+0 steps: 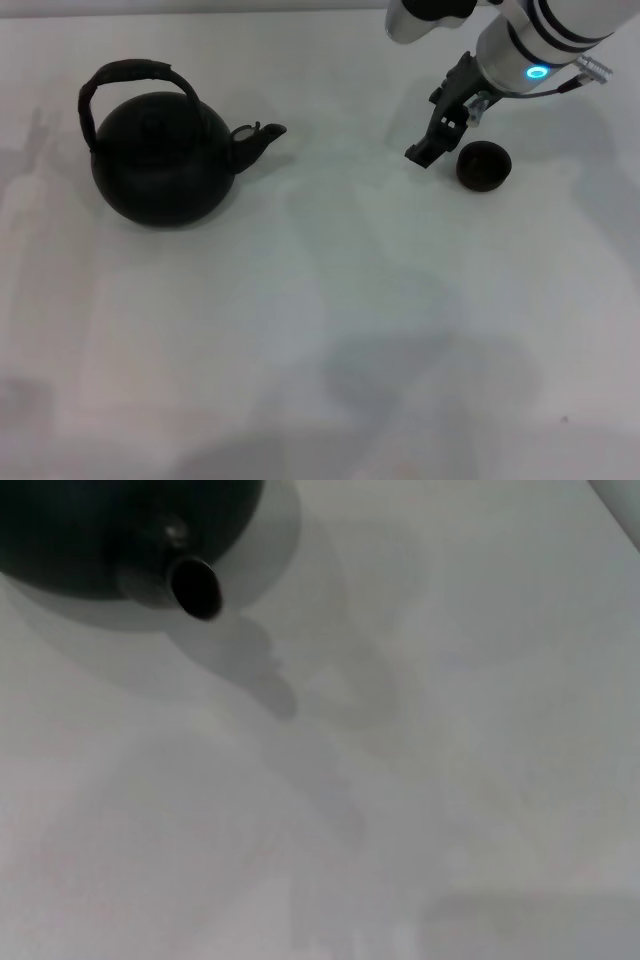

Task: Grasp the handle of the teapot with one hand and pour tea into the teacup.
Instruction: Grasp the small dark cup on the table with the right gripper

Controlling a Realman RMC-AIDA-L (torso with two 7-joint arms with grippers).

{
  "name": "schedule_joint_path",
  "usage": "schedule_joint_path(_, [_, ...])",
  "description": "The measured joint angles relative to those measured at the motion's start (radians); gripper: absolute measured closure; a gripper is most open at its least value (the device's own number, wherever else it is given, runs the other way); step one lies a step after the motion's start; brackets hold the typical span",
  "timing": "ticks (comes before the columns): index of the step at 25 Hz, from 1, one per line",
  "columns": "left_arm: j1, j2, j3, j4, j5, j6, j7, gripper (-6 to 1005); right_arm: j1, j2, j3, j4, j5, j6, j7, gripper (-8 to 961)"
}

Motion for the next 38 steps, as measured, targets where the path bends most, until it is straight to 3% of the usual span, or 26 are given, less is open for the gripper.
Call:
schedule_joint_path(13, [-0.005, 0.001, -0.002, 0.0, -0.002, 0.0, 0.005, 115, 0.004, -0.001, 0.007, 0.098, -0.055, -0.015, 0.022, 109])
schedule_joint_path(38, [-0.012, 0.001, -0.002, 0.0, -0.017, 0.0, 0.03, 115, -0.001, -0.009, 0.007, 0.107, -0.097, 0.046, 0.062, 115])
